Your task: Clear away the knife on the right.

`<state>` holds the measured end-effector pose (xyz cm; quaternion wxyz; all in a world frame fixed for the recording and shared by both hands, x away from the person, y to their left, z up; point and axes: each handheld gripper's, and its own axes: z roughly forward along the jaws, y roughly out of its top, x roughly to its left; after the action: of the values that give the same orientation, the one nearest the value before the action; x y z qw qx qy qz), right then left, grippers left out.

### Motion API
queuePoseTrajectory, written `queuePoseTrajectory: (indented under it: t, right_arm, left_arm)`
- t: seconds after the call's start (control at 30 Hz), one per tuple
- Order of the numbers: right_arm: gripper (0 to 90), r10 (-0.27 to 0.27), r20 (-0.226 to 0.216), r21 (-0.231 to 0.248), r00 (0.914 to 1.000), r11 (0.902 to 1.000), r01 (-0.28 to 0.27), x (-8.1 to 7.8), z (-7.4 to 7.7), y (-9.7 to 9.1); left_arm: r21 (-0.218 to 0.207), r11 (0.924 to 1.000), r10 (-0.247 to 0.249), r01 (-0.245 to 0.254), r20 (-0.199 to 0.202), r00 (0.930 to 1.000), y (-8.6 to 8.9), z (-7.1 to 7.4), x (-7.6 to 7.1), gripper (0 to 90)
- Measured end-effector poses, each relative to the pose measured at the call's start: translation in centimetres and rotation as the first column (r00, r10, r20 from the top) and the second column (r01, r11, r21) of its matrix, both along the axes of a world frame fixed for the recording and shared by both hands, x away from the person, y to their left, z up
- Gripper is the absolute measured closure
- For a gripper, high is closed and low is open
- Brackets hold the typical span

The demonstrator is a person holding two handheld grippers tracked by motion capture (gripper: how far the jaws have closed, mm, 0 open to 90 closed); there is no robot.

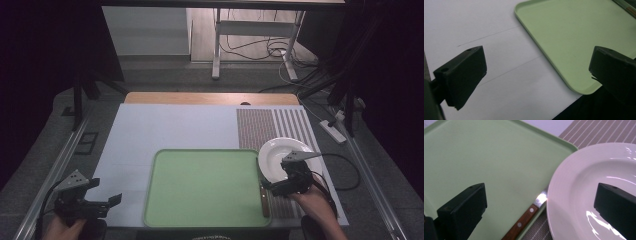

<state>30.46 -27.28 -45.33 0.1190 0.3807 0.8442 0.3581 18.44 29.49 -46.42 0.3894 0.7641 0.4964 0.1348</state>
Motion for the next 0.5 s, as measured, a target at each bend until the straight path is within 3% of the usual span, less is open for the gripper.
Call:
queuePoseTrajectory:
  t: [0.5]
  right_arm:
    - [0.0,-0.073,0.01,0.036,0.9973,0.9967,0.073,-1.7,0.6,-2.4]
  left_arm:
    - [-0.005,1.0,0.007,-0.007,-0.005,1.0,0.1,0.0,0.0,1.2]
